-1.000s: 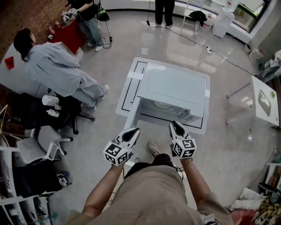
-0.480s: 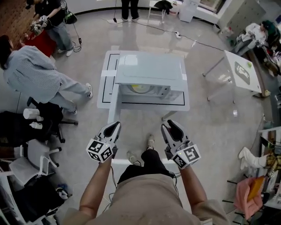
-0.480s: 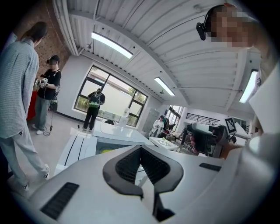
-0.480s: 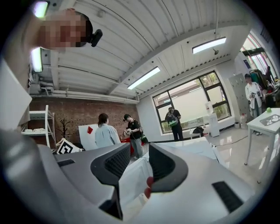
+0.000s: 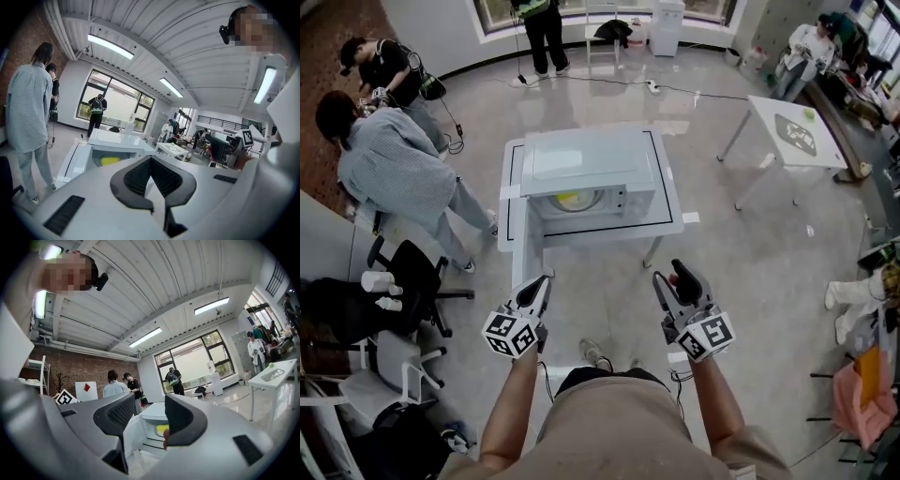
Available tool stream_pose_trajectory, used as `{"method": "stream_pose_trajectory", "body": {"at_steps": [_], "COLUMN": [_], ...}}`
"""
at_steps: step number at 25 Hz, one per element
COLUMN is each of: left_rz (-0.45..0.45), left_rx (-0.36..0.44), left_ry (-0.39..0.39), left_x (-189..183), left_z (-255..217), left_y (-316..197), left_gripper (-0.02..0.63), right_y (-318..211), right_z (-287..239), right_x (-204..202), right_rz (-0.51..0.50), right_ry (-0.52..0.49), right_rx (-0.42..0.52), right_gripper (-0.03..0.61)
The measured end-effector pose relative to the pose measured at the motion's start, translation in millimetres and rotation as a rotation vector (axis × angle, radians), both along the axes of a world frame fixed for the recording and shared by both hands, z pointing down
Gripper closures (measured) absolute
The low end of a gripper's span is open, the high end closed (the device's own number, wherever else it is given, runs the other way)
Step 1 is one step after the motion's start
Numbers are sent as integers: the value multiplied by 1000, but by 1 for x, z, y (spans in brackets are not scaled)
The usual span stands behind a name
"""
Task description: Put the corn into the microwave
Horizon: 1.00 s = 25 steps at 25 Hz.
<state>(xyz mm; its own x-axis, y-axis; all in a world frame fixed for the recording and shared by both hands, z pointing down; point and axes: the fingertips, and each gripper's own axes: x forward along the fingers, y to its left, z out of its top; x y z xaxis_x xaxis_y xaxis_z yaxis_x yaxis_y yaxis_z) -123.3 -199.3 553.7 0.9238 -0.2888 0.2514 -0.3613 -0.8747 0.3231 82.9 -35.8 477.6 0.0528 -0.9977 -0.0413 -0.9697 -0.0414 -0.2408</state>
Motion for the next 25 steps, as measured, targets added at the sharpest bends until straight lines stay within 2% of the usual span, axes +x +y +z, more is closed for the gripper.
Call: {"method": "stream_pose_trajectory", "body": {"at_steps": [3,5,9,13,17,25], "left_rz": [5,29,63,49,11,-18], "left_rx": [-12,9,51,56,36,-13], "left_ry": [-19,-14,42,67,63,16], "left_x": [8,13,20,21,16,8], "left_z": [1,-1,-16,-19,-8,26], "left_y": [26,48,94,134,165,222], "left_gripper": [609,609,609,609,609,609], "right_y": [29,51,94,127,158,209], "right_z": [-3,0,8,21,44,86], "right_x": [14,22,28,24,29,22], "right_rz": [26,50,50,22,8,-71], "right_ry": [31,38,61,136,164,62], "right_rx": [8,10,-24,-95,-142,-252], "right_gripper": [388,388,383,383,383,383]}}
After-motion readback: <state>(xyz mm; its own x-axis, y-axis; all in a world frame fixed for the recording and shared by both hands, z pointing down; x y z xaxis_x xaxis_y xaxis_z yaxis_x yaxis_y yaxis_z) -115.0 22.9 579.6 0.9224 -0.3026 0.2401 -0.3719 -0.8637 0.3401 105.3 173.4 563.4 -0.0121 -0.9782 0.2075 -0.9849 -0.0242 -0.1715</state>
